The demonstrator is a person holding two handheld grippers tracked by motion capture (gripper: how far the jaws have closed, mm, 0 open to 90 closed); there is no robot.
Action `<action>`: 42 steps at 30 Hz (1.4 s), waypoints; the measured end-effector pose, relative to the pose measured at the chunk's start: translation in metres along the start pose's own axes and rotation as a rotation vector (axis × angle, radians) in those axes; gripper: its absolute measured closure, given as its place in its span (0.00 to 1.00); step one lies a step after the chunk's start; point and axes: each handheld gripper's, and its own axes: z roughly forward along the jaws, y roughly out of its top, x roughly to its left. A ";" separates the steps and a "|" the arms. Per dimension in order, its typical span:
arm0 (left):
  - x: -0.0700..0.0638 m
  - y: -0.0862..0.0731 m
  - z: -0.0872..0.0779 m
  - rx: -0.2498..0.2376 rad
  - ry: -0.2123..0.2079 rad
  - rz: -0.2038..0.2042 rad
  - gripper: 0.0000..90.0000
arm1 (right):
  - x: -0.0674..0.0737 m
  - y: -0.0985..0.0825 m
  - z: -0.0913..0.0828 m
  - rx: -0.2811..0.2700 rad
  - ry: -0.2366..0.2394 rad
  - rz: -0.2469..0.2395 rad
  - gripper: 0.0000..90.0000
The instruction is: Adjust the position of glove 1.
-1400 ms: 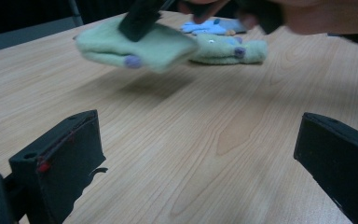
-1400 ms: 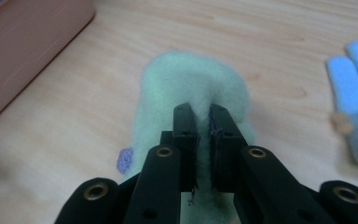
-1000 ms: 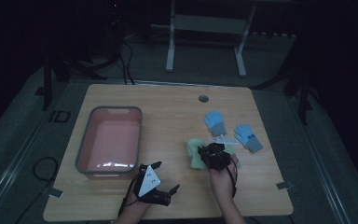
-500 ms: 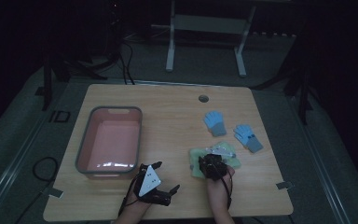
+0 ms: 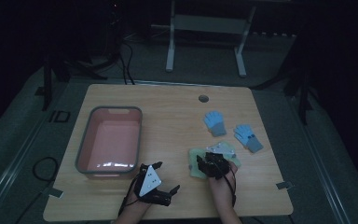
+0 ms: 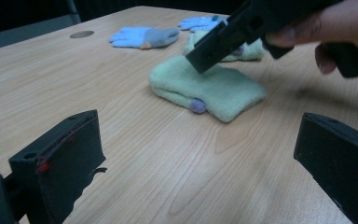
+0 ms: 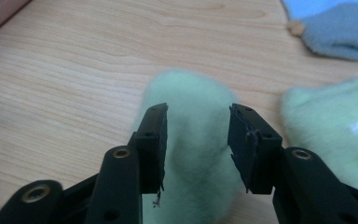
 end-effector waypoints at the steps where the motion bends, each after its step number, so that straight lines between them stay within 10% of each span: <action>1: 0.000 0.000 0.000 0.000 0.000 0.000 0.02 | -0.004 0.002 -0.002 0.000 0.016 -0.003 0.63; 23: 0.000 0.000 0.000 -0.004 0.002 -0.001 0.02 | -0.118 0.014 -0.018 0.034 0.144 -0.220 0.66; 31: 0.000 0.000 -0.001 -0.007 0.007 -0.001 0.02 | -0.127 0.005 -0.001 0.051 0.214 -0.237 0.66; 42: -0.001 0.000 0.000 -0.001 0.005 0.007 0.02 | -0.120 -0.003 0.010 0.071 0.181 -0.266 0.73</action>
